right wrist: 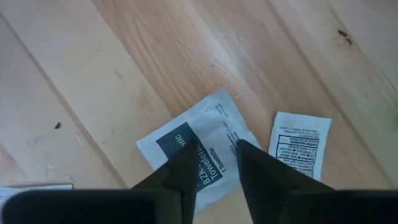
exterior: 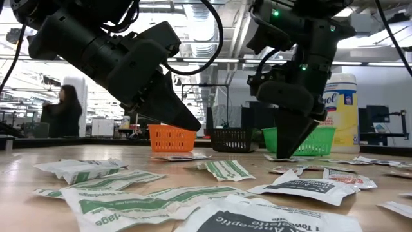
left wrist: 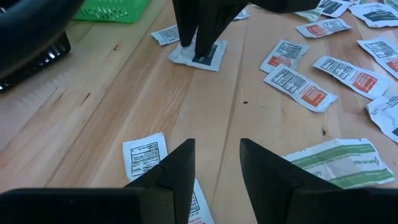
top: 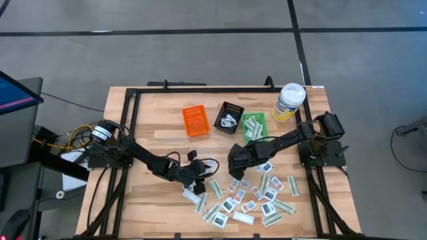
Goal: Pick & Place First Aid Supplies
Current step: Put the black towelette pack into the black basket
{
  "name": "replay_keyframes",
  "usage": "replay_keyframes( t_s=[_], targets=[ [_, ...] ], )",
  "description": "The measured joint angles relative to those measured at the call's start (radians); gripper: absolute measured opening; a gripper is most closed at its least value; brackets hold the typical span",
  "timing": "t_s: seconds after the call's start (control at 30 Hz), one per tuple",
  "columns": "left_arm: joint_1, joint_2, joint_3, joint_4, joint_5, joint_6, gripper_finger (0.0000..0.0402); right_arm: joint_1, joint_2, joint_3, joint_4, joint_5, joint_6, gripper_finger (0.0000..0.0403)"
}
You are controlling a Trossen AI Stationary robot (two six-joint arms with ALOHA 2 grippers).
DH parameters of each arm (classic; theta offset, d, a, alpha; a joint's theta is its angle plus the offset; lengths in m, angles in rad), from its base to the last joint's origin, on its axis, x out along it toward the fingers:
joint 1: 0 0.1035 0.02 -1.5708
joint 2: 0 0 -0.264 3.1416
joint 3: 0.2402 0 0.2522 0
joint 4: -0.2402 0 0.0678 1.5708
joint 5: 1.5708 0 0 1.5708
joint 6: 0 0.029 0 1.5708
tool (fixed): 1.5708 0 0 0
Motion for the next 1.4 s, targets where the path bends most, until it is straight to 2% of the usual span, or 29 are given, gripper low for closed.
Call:
replay_keyframes(
  t_s=[0.2, 0.27, 0.37, 0.67, 0.77, 0.9, 1.03, 1.1, 1.23, 1.4],
  targets=[
    [0.0, 0.0, 0.0, 0.0, -0.001, 0.0, 0.0127, 0.0, 0.0, -0.002, 0.021, 0.0, -0.04, 0.0019],
    [0.0, 0.0, 0.0, 0.0, -0.001, 0.0, 0.0127, 0.0, 0.001, 0.0, 0.025, 0.0, -0.041, 0.0006],
    [0.0, 0.0, 0.0, 0.0, -0.001, 0.0, 0.0127, -0.001, 0.003, 0.009, 0.021, -0.005, -0.046, 0.0013],
    [0.0, 0.0, 0.0, 0.0, -0.001, 0.0, 0.0127, -0.017, -0.013, 0.118, -0.023, 0.005, -0.238, 0.0007],
    [0.0, 0.0, 0.0, 0.0, -0.001, 0.0, 0.0127, -0.045, -0.025, 0.172, -0.096, 0.071, -0.302, 0.0005],
    [0.0, 0.0, 0.0, 0.0, -0.001, 0.001, 0.0127, -0.1, -0.04, 0.248, -0.163, 0.208, -0.405, 0.0003],
    [0.001, 0.0, 0.0, 0.001, -0.002, 0.007, 0.0127, -0.194, -0.044, 0.283, -0.138, 0.305, -0.517, 0.0002],
    [0.001, 0.0, 0.0, 0.001, -0.002, 0.007, 0.0127, -0.251, -0.044, 0.287, -0.126, 0.296, -0.563, 0.0001],
    [0.001, 0.0, 0.0, 0.001, -0.002, 0.008, 0.0127, -0.355, -0.043, 0.287, -0.112, 0.202, -0.589, 0.001],
    [0.002, 0.0, 0.0, 0.001, -0.002, 0.008, 0.0127, -0.414, -0.043, 0.287, -0.102, 0.175, -0.643, 0.0045]
  ],
)
